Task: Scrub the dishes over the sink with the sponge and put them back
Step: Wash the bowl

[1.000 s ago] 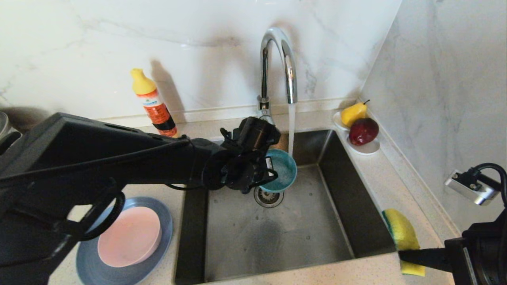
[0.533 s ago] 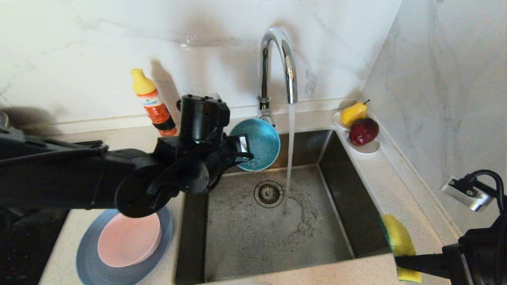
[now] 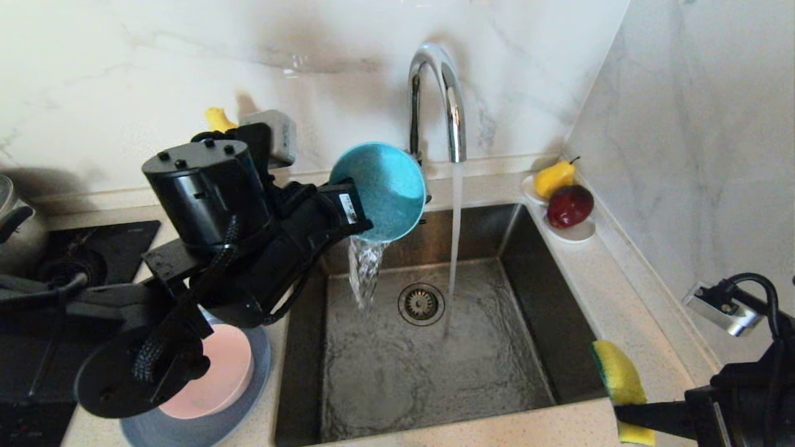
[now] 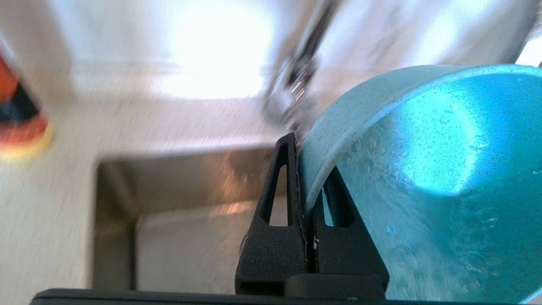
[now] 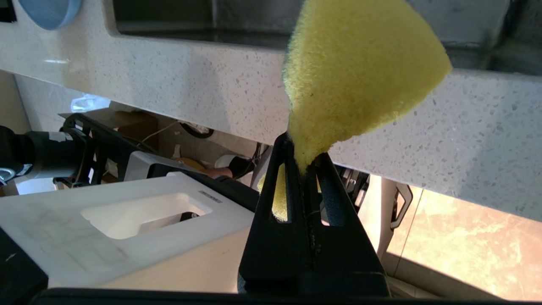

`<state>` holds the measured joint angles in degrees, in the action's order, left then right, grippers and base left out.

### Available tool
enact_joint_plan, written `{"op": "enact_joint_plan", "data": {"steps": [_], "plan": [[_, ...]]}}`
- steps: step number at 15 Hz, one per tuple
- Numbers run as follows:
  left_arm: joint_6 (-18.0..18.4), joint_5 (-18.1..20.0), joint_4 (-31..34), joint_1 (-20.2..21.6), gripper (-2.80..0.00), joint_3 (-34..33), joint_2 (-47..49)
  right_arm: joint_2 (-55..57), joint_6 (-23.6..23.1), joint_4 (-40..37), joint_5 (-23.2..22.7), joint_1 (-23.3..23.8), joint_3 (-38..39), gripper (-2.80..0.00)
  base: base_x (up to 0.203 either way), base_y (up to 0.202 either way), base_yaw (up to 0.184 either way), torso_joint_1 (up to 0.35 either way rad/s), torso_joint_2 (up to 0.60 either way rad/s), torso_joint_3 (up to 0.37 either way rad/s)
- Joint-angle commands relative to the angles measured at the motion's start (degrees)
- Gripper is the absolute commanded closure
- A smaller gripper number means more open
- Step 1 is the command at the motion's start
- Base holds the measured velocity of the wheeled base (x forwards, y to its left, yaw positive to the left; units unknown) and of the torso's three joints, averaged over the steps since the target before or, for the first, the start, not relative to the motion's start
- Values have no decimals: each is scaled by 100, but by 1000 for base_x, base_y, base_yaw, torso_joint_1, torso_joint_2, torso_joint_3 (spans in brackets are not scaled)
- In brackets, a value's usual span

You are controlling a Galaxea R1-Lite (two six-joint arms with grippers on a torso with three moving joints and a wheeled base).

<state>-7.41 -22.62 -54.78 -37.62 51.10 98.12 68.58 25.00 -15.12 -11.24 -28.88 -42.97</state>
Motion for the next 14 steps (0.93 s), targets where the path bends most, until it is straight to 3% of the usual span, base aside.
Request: {"op": "enact_joint_plan", "data": {"steps": [1, 6, 10, 14], "plan": [[226, 259, -1119, 0, 0, -432, -36, 85, 14, 34, -10, -4, 8, 0, 0, 0, 0, 0, 0, 0], [515, 440, -2302, 61, 0, -653, -62, 156, 14, 44, -19, -4, 26, 0, 0, 0, 0, 0, 0, 0], [789, 878, -3178, 138, 0, -1017, -191, 165, 13, 44, -45, -4, 26, 0, 0, 0, 0, 0, 0, 0], [802, 900, -3267, 141, 0, -1076, -384, 270, 14, 53, -54, -21, -18, 0, 0, 0, 0, 0, 0, 0]]}}
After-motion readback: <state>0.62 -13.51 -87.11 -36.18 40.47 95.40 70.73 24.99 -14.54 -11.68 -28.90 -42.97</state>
